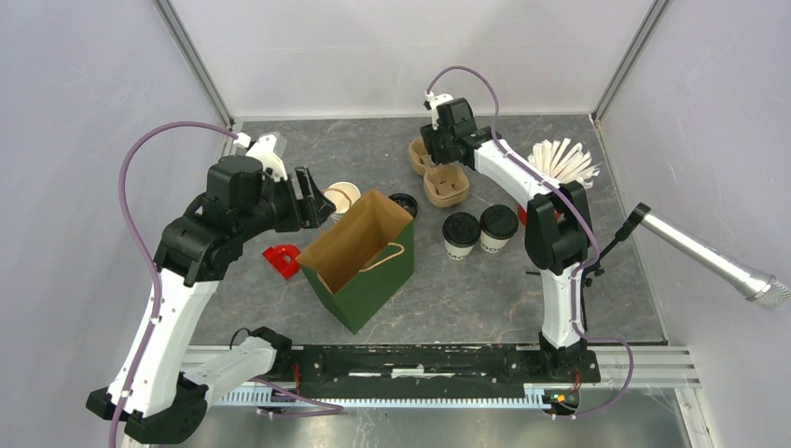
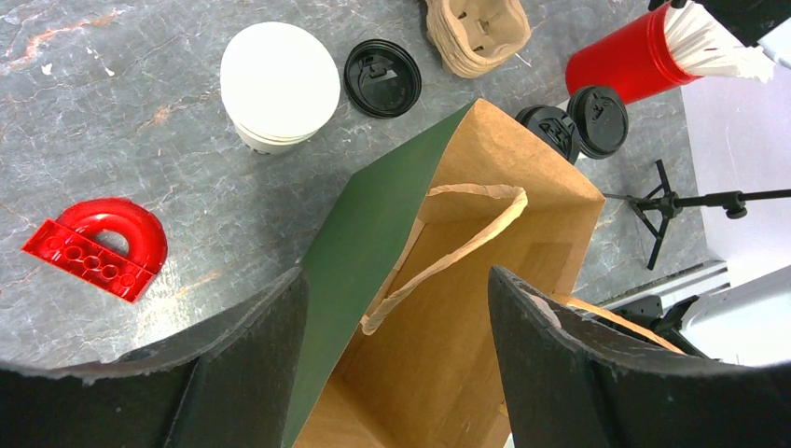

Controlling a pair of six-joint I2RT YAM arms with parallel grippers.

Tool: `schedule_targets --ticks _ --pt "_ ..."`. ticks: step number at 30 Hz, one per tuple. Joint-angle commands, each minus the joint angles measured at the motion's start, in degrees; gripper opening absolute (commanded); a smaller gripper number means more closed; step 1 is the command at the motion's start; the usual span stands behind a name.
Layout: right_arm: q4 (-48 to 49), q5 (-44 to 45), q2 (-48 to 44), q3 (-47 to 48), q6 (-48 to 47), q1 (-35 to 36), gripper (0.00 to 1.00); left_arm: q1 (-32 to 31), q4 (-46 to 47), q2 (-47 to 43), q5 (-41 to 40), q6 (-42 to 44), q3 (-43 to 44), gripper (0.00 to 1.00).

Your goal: Pack the takeout coffee

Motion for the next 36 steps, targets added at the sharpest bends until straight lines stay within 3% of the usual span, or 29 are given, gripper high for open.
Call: schedule_targets --ticks 1,17,36 --pt "-0.1 2.4 1.8 0.8 -1.1 0.6 0.59 -0.1 2.1 -0.3 -0.2 3.0 0.0 0.77" --pt "-0.1 1.9 4.3 1.3 -0.5 0.9 0.57 -0.1 2.1 -0.6 -0.6 3.3 0.0 0.77" --pt "-0.1 2.5 1.2 4.4 -0.4 1.1 0.43 -0.1 2.1 0.1 -0.6 3.4 -0.1 0.77"
